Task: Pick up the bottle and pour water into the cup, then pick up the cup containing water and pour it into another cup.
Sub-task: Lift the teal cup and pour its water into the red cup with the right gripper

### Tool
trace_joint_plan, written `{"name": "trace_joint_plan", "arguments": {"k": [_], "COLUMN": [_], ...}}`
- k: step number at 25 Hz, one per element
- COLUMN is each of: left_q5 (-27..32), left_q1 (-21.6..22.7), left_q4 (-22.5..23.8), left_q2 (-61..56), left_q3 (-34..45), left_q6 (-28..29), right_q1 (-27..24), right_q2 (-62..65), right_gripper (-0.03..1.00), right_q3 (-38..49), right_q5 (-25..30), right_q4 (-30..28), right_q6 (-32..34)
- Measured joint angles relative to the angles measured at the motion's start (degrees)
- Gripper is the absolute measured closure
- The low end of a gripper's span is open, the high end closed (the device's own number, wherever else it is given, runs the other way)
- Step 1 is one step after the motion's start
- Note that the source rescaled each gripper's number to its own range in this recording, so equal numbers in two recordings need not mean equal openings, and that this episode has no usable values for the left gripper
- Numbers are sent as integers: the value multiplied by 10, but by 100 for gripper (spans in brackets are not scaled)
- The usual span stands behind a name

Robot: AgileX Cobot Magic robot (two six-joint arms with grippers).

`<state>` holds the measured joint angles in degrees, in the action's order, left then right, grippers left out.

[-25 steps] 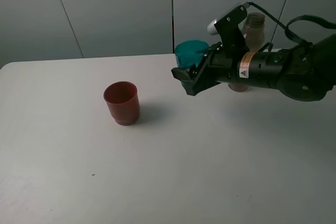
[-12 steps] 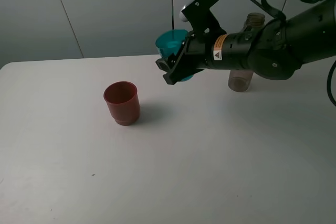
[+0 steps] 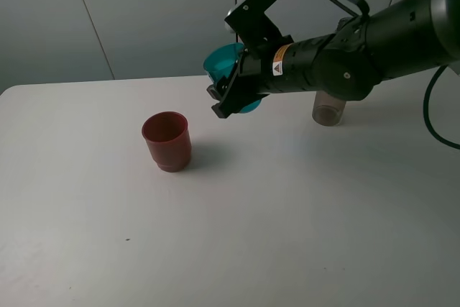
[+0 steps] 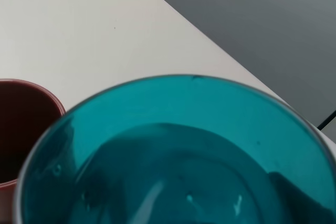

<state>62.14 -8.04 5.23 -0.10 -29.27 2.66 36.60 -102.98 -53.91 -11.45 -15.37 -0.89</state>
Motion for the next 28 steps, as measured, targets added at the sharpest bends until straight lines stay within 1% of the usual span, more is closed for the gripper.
{"name": "trace_joint_plan", "arguments": {"k": [4, 7, 13, 21, 28], "left_q5": [0, 0, 0, 0, 0], "left_q1": [0, 0, 0, 0, 0], "left_q4": [0, 0, 0, 0, 0], "left_q2": [0, 0, 0, 0, 0], "left_q3": [0, 0, 0, 0, 0], "left_q6": [0, 0, 0, 0, 0], "right_q1": [16, 27, 39, 67, 87], "right_q2": [-16, -22, -31, -56, -67], "right_gripper": [95, 95, 95, 95, 95], "right_q3": [-23, -35, -47, -74, -106], "right_q5": [39, 52, 75, 105, 156], "right_q4": [32, 45, 52, 54, 54], "right_q6": [-28, -37, -43, -46, -62]}}
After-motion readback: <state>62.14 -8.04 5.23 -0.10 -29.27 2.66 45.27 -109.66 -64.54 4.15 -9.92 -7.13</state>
